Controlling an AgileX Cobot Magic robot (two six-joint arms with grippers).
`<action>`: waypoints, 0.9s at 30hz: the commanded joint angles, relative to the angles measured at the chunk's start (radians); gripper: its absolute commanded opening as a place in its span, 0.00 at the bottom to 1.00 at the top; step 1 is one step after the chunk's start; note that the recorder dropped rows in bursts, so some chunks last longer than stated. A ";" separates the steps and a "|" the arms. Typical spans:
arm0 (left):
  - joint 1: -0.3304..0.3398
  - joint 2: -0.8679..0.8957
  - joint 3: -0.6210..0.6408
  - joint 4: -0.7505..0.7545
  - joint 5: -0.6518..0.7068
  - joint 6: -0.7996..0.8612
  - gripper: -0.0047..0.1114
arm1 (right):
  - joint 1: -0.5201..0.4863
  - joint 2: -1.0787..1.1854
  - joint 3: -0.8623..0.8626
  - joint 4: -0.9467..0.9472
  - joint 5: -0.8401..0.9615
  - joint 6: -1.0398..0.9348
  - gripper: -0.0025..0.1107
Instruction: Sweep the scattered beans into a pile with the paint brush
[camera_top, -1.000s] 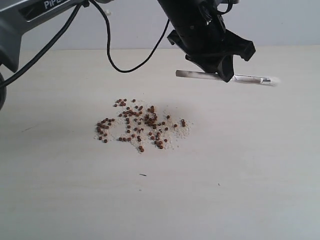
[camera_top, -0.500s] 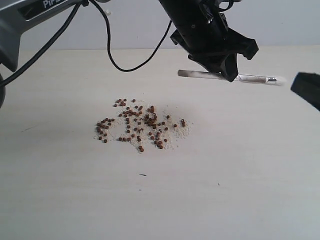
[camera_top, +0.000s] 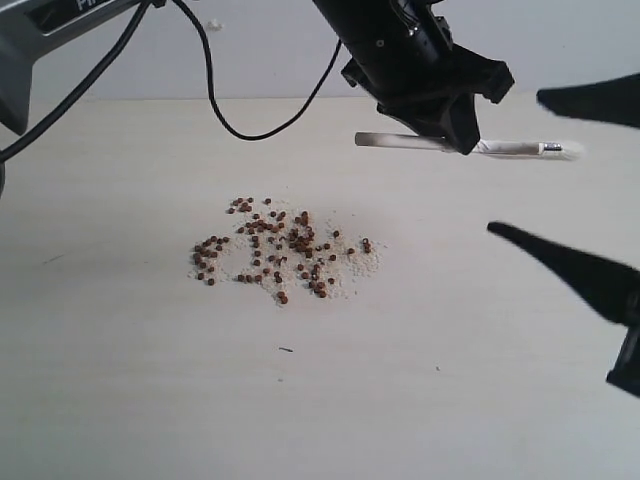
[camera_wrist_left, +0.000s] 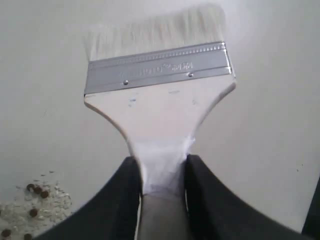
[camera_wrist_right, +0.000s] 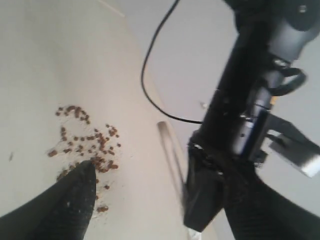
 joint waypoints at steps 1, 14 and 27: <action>0.031 -0.015 0.000 -0.019 -0.005 0.011 0.04 | 0.082 0.026 0.072 0.001 0.019 -0.165 0.61; -0.051 -0.015 0.000 -0.038 -0.005 0.038 0.04 | 0.406 0.109 0.117 0.001 0.481 -0.338 0.61; -0.136 -0.015 0.000 -0.051 -0.069 0.038 0.04 | 0.555 0.116 0.117 0.001 0.716 -0.251 0.61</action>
